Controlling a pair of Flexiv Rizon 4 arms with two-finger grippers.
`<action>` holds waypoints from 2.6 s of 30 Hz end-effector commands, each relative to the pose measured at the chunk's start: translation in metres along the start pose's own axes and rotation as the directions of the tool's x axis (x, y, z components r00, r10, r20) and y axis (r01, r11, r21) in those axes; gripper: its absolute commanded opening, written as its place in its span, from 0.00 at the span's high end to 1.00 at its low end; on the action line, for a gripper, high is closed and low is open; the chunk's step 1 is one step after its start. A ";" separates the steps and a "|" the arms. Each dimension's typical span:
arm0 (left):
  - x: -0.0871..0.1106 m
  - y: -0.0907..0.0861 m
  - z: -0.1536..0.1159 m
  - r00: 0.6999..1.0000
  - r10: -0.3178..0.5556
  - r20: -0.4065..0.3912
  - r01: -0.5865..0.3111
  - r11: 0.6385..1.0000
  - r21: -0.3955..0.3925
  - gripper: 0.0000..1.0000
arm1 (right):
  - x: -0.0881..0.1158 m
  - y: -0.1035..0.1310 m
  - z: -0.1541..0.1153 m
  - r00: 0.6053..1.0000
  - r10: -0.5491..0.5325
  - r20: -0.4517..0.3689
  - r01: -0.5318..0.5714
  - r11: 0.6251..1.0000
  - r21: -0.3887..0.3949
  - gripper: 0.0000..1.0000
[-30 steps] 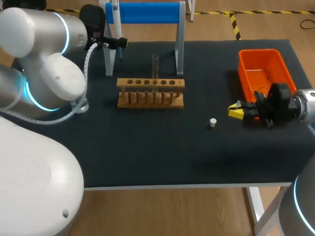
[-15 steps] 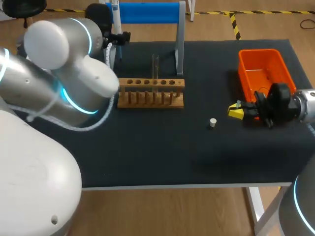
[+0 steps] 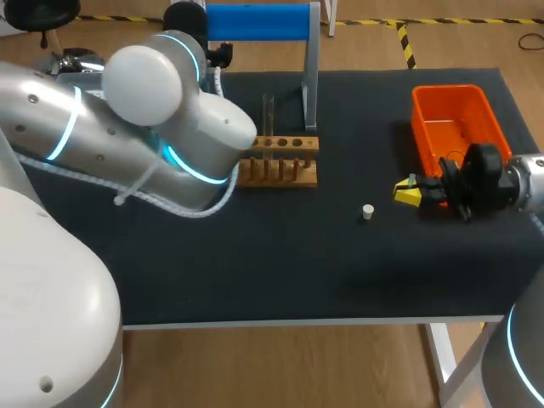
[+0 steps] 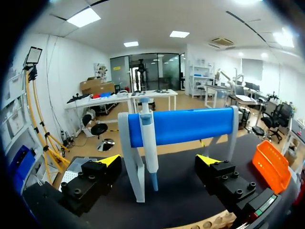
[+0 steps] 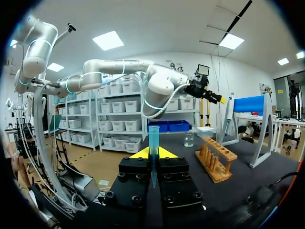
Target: Invert the test tube, pick up the pipette, mount the tip to pipette, aspirate from beaker and dispense into the tube, eject the tip, return the pipette, and cap with the stopper.
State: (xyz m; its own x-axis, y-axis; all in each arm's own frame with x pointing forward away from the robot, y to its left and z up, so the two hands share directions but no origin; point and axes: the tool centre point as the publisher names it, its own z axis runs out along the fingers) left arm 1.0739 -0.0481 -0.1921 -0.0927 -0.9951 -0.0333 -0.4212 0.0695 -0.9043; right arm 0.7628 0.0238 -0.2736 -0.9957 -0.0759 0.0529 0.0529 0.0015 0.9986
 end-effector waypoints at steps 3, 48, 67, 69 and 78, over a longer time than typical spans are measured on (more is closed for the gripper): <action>0.002 0.001 0.019 0.996 -0.023 0.082 0.021 0.999 0.026 0.00 | 0.001 0.000 -0.001 1.000 -0.001 0.000 0.001 1.000 0.001 1.00; -0.010 -0.022 0.075 0.996 -0.069 0.047 0.064 0.992 0.106 0.52 | 0.001 0.000 -0.001 1.000 -0.001 0.000 0.001 1.000 0.001 1.00; -0.010 -0.025 0.085 0.997 -0.063 0.044 0.058 0.993 0.107 0.52 | 0.001 0.000 -0.001 1.000 -0.001 0.000 0.001 1.000 0.001 1.00; -0.010 -0.025 0.086 0.997 -0.063 0.044 0.058 0.993 0.106 0.52 | 0.001 0.000 -0.001 1.000 -0.001 0.000 0.001 1.000 0.001 1.00; -0.010 -0.024 0.087 0.997 -0.061 0.044 0.057 0.993 0.102 0.52 | 0.001 0.000 -0.001 1.000 -0.001 0.000 0.001 1.000 0.001 1.00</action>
State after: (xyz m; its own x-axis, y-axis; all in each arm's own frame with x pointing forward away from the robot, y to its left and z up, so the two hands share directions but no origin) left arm 1.1607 -0.0447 -0.2066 -0.0295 -0.9996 0.0053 -0.3300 0.0047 -0.9440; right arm 0.7628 0.0238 -0.2735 -0.9957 -0.0758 0.0528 0.0529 0.0015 0.9986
